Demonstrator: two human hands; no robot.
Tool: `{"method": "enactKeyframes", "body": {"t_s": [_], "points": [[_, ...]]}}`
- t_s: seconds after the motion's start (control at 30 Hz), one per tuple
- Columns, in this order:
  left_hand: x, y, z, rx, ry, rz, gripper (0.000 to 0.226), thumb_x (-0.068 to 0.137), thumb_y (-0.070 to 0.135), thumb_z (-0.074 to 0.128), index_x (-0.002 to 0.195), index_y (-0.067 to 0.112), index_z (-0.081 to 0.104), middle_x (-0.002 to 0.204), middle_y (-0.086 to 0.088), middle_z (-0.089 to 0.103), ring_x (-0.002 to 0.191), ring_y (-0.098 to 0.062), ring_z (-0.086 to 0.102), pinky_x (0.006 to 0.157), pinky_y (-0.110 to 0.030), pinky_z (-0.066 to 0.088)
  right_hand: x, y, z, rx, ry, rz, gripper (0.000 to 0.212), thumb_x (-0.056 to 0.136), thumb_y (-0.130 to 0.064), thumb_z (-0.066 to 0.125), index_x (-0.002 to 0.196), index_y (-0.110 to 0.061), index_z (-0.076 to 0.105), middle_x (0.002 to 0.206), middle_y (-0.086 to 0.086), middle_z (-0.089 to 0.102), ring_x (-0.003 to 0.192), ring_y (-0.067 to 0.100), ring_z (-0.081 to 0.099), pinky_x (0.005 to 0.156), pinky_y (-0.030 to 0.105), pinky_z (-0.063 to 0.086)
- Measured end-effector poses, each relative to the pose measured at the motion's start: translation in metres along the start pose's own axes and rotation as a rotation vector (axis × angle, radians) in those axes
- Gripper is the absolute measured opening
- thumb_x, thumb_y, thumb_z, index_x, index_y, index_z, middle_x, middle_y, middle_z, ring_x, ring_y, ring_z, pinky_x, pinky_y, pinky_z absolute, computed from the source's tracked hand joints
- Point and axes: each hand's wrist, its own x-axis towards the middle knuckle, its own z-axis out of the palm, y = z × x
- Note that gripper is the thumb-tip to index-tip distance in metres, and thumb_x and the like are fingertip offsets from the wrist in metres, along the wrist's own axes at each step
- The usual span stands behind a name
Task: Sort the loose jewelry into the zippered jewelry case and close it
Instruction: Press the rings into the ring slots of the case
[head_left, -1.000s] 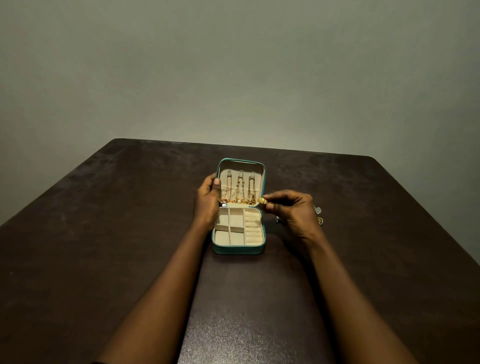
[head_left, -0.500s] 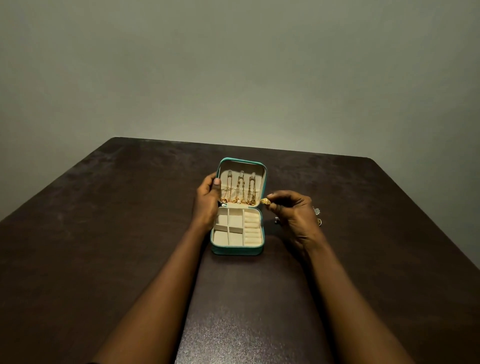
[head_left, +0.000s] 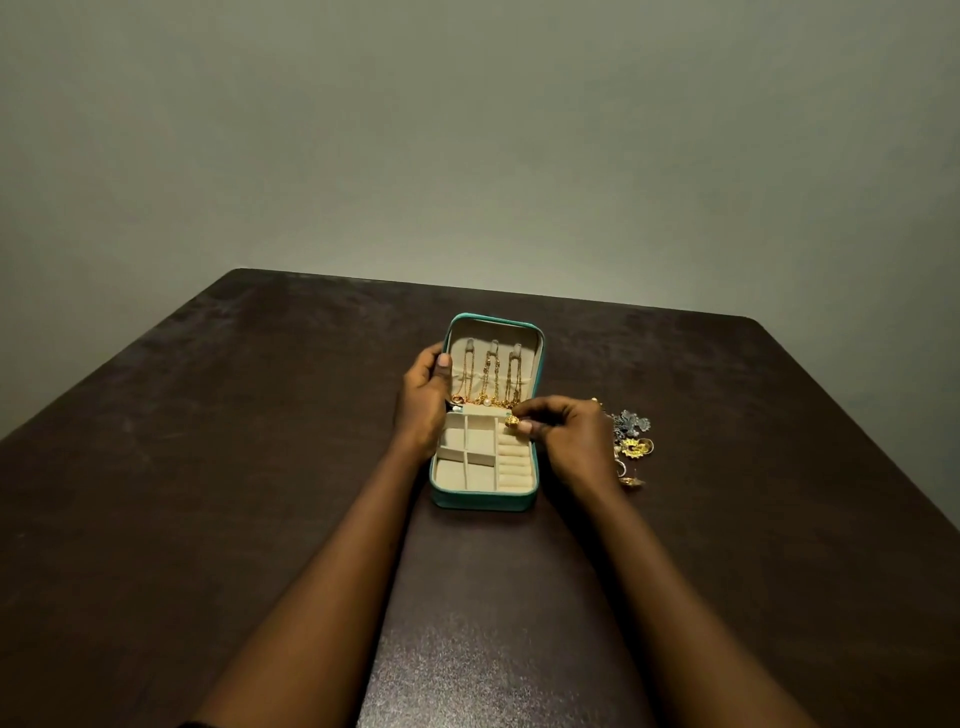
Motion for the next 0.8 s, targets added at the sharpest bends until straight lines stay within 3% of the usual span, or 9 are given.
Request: {"method": "enactKeyframes", "body": {"t_s": [0.17, 0.37, 0.5, 0.6, 0.67, 0.8], "points": [[-0.0006, 0.0006, 0.0002, 0.002, -0.01, 0.01, 0.024, 0.101, 0.014, 0.032, 0.115, 0.012, 0.051, 0.09, 0.003, 0.062, 0.083, -0.01, 0.061, 0.075, -0.031, 0.052, 0.0036, 0.0006, 0.0036, -0.024, -0.035, 0.023, 0.024, 0.077, 0.004, 0.067, 0.076, -0.018, 0.074, 0.093, 0.004, 0.073, 0.091, 0.017, 0.068, 0.087, 0.04, 0.055], [-0.0017, 0.0014, 0.0004, -0.002, -0.017, 0.017, 0.025, 0.101, 0.014, 0.032, 0.117, 0.009, 0.051, 0.091, 0.003, 0.062, 0.084, -0.01, 0.061, 0.075, -0.03, 0.052, 0.0026, -0.0043, 0.0013, -0.154, -0.049, -0.022, 0.018, 0.076, 0.003, 0.069, 0.087, -0.01, 0.075, 0.096, 0.004, 0.073, 0.089, 0.013, 0.066, 0.083, 0.027, 0.053], [-0.0007, 0.0008, -0.0003, 0.016, -0.017, 0.019, 0.028, 0.101, 0.015, 0.032, 0.119, 0.005, 0.051, 0.092, 0.002, 0.062, 0.085, -0.011, 0.061, 0.077, -0.032, 0.052, 0.0005, -0.006, 0.0021, -0.178, -0.015, -0.028, 0.017, 0.075, 0.0, 0.071, 0.088, -0.01, 0.076, 0.095, 0.004, 0.073, 0.088, 0.013, 0.067, 0.083, 0.029, 0.054], [-0.0004, 0.0011, -0.0006, 0.018, -0.018, 0.023, 0.024, 0.101, 0.015, 0.032, 0.114, 0.012, 0.052, 0.092, 0.003, 0.062, 0.085, -0.011, 0.061, 0.078, -0.034, 0.052, -0.0011, -0.0066, 0.0041, -0.319, 0.009, -0.112, 0.015, 0.075, -0.005, 0.073, 0.089, -0.011, 0.076, 0.098, 0.004, 0.073, 0.093, 0.015, 0.065, 0.086, 0.032, 0.054], [-0.0007, 0.0013, -0.0004, 0.015, -0.015, 0.024, 0.024, 0.101, 0.014, 0.032, 0.114, 0.013, 0.051, 0.091, 0.003, 0.062, 0.084, -0.01, 0.061, 0.077, -0.032, 0.052, -0.0005, -0.0067, 0.0061, -0.437, 0.042, -0.193, 0.016, 0.074, -0.006, 0.074, 0.089, -0.011, 0.076, 0.102, 0.004, 0.067, 0.1, 0.019, 0.06, 0.089, 0.034, 0.052], [-0.0008, 0.0009, 0.0, 0.005, -0.012, 0.025, 0.024, 0.101, 0.014, 0.032, 0.115, 0.01, 0.051, 0.09, 0.003, 0.062, 0.084, -0.011, 0.06, 0.078, -0.033, 0.052, 0.002, -0.0086, 0.0029, -0.54, 0.071, -0.198, 0.019, 0.076, -0.006, 0.072, 0.095, -0.009, 0.074, 0.105, 0.001, 0.046, 0.1, 0.009, 0.043, 0.087, 0.018, 0.04]]}}
